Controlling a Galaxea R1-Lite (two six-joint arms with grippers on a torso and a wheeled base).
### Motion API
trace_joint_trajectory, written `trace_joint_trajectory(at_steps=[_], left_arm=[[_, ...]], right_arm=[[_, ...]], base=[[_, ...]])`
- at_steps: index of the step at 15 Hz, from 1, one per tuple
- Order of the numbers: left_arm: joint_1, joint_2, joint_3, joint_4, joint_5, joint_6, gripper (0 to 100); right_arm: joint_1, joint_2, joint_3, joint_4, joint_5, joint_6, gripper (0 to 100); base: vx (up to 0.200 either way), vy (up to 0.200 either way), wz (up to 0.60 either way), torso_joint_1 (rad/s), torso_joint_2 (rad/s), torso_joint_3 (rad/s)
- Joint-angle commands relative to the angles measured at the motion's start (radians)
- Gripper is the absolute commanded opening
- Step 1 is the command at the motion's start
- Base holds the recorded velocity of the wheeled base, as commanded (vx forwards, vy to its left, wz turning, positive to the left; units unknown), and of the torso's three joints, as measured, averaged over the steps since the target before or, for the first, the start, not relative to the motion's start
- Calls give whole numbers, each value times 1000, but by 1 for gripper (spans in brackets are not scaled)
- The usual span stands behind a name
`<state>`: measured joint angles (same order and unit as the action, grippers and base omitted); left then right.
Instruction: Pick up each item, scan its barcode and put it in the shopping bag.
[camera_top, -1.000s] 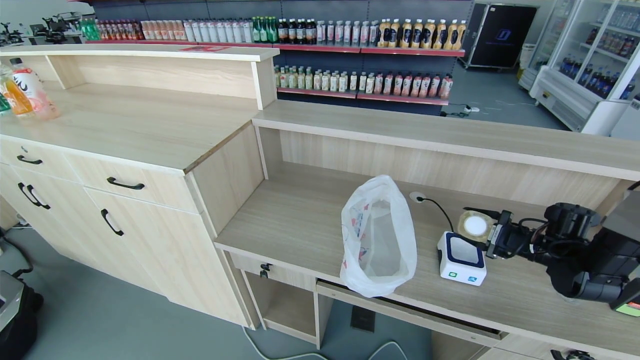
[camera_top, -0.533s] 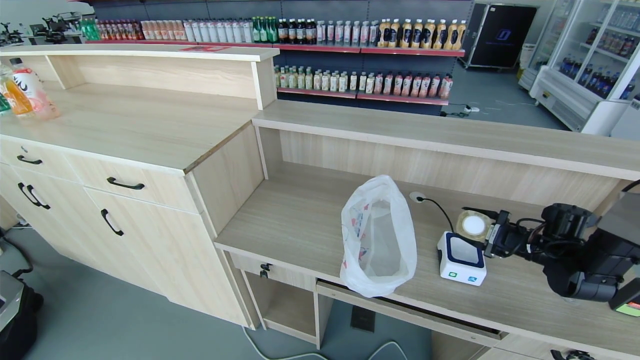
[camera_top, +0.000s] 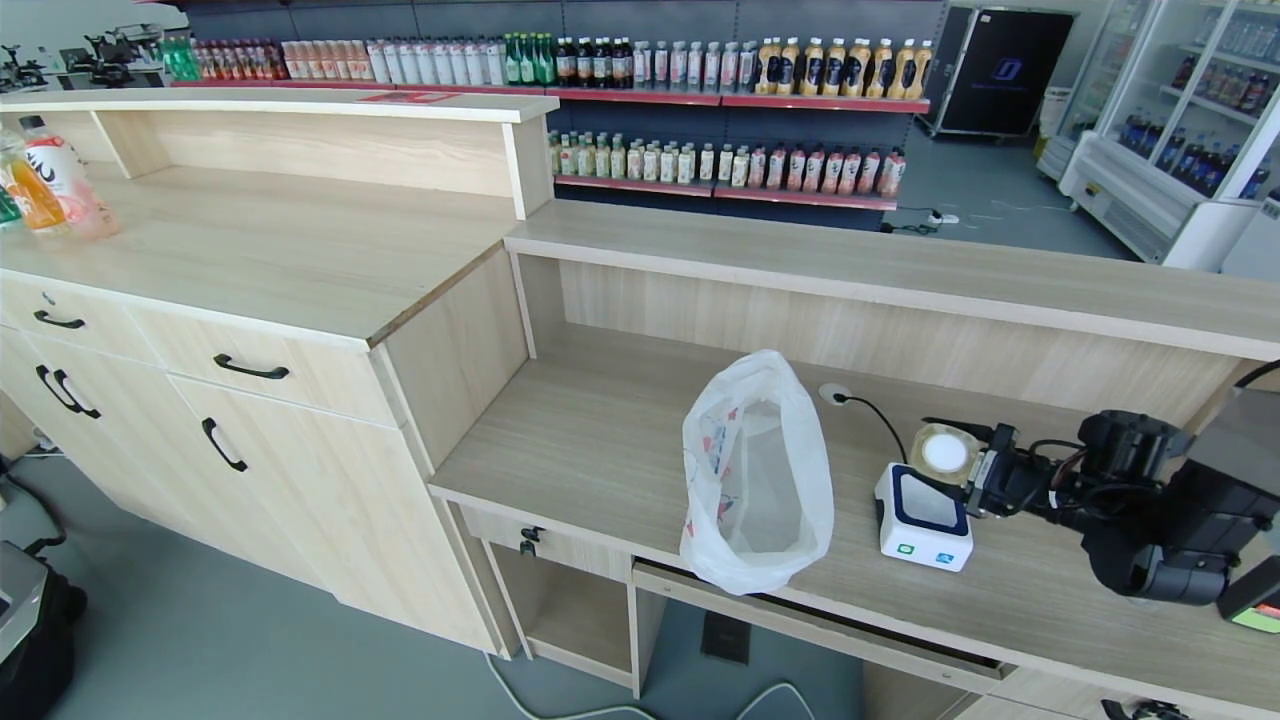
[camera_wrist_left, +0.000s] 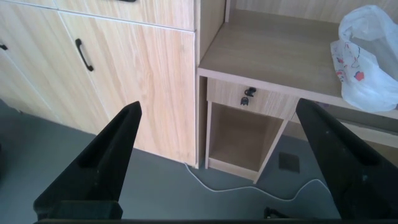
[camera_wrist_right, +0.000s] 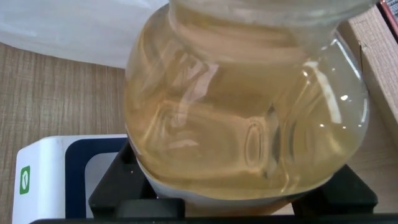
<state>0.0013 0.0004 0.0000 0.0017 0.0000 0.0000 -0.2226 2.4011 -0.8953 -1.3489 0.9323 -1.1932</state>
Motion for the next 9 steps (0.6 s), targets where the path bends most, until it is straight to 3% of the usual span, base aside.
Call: trace_joint_trajectory(at_steps=[1,4,7,9], left_arm=[[0,0,0,0,0,0,100],[0,0,0,0,0,0,100],[0,0,0,0,0,0,100],[0,0,0,0,0,0,100]], right_arm=[[0,3,-1,1,0,0,0],[-20,-45,-10,10,-3,61,0],[-77,-218,24,67,-13,280,0],[-185,-462,56,303,-92,405,0]], base=[[0,0,0,0,0,0],[0,0,0,0,0,0],[0,0,0,0,0,0],[0,0,0,0,0,0]])
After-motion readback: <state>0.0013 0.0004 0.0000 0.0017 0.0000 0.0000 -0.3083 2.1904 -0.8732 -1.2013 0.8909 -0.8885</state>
